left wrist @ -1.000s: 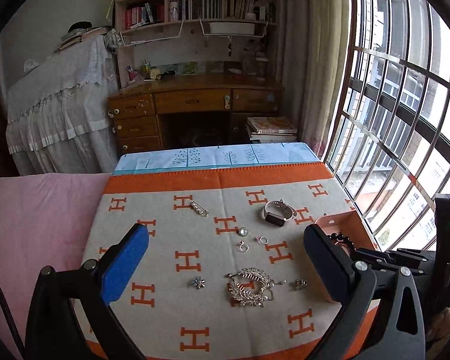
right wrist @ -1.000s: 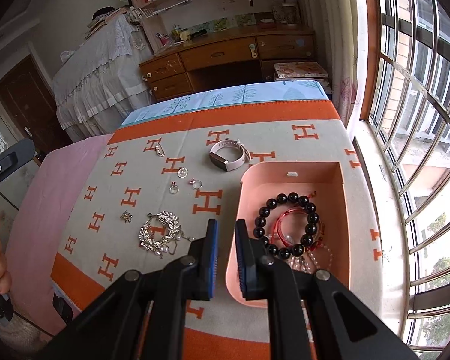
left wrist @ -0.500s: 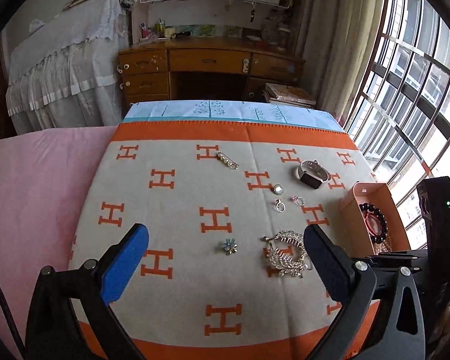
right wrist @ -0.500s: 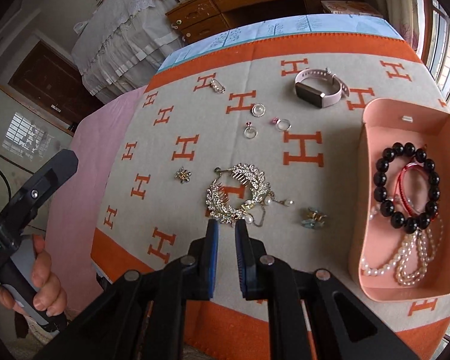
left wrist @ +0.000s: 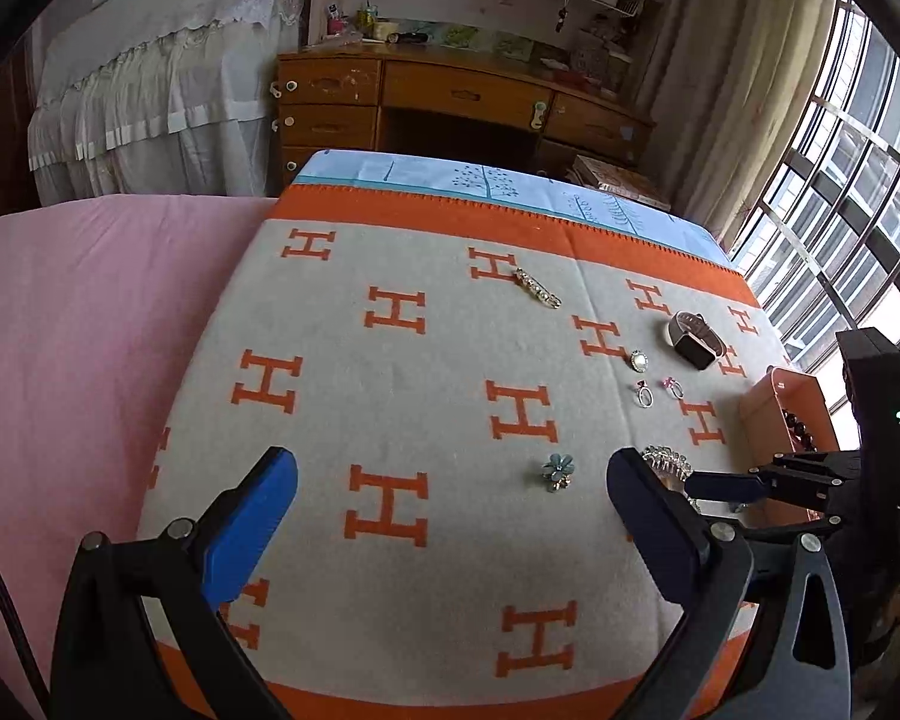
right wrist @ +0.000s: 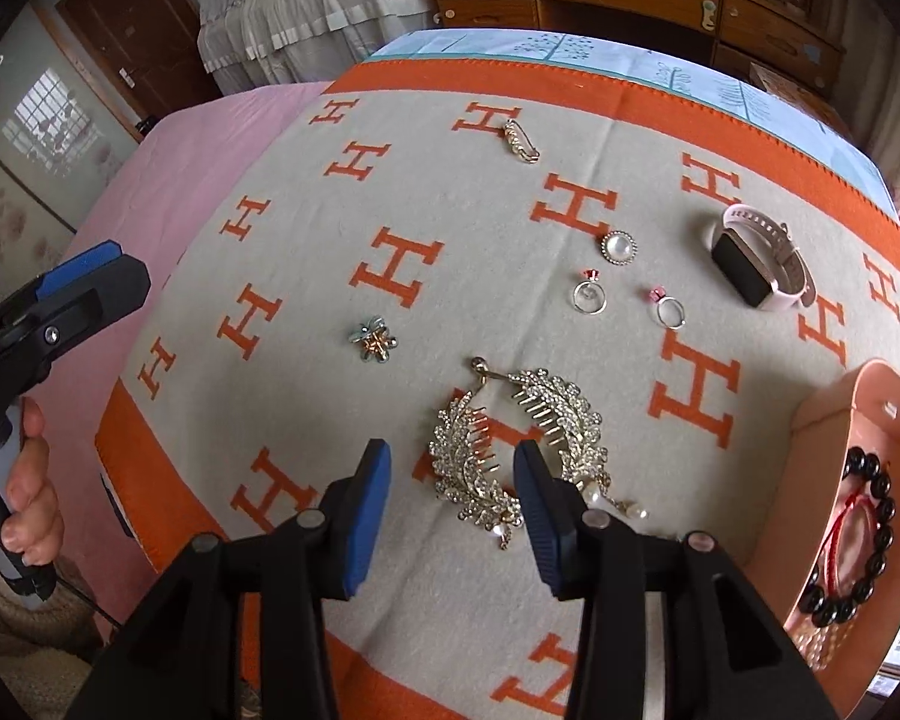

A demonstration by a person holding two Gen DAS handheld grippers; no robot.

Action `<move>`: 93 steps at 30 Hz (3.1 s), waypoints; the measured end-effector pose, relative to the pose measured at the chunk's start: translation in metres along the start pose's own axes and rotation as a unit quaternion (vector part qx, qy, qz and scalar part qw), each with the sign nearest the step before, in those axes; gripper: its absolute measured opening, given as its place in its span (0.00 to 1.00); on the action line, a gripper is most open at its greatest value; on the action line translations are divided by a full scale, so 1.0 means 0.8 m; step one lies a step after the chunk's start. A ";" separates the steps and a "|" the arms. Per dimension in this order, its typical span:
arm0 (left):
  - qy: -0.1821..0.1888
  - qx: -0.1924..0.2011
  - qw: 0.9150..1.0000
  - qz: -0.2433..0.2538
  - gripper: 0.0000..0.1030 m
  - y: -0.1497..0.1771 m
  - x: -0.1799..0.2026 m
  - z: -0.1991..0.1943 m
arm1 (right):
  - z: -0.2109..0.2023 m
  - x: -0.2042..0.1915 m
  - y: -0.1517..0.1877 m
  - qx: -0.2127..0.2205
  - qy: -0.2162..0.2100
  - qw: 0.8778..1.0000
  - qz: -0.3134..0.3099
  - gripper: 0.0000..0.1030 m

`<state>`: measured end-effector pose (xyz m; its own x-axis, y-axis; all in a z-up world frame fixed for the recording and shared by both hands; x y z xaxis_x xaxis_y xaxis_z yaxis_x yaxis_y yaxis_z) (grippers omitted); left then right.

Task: Organize jewelry
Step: 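Reach the right gripper down and grasp the silver rhinestone leaf hair comb, then carry the hair comb into the pink box and open the right gripper, then grasp the white smartwatch with the left gripper and lift it toward the box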

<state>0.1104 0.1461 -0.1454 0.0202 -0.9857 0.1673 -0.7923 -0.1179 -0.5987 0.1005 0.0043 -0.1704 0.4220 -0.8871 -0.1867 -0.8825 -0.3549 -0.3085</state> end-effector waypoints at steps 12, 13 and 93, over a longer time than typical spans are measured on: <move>0.003 -0.013 1.000 -0.002 0.99 -0.001 -0.002 0.018 | 0.040 -0.010 0.005 -0.054 0.066 0.991 -0.101 0.42; 0.004 -0.014 1.000 -0.001 0.99 0.000 -0.001 0.019 | 0.042 -0.011 0.005 -0.054 0.070 0.990 -0.108 0.42; 0.046 -0.187 0.928 0.318 0.02 -0.101 0.317 0.271 | -0.155 0.226 0.102 0.209 -0.043 0.958 0.191 0.26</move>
<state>0.3115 -0.1203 -0.2246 -0.5634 -0.8246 -0.0501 -0.7821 0.5520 -0.2892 0.0792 -0.2217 -0.1135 0.1163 -0.8951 -0.4303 -0.8235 0.1553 -0.5457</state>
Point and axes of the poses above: each gripper's, at about its wrist camera, not at the fingertips, and z roughly the way its jaws point, x to its right, y to its underside, the point moved 6 cm from there along z, roughly the way its jaws point, and after that the axes turned 1 degree about z, right-handed, at the moved point
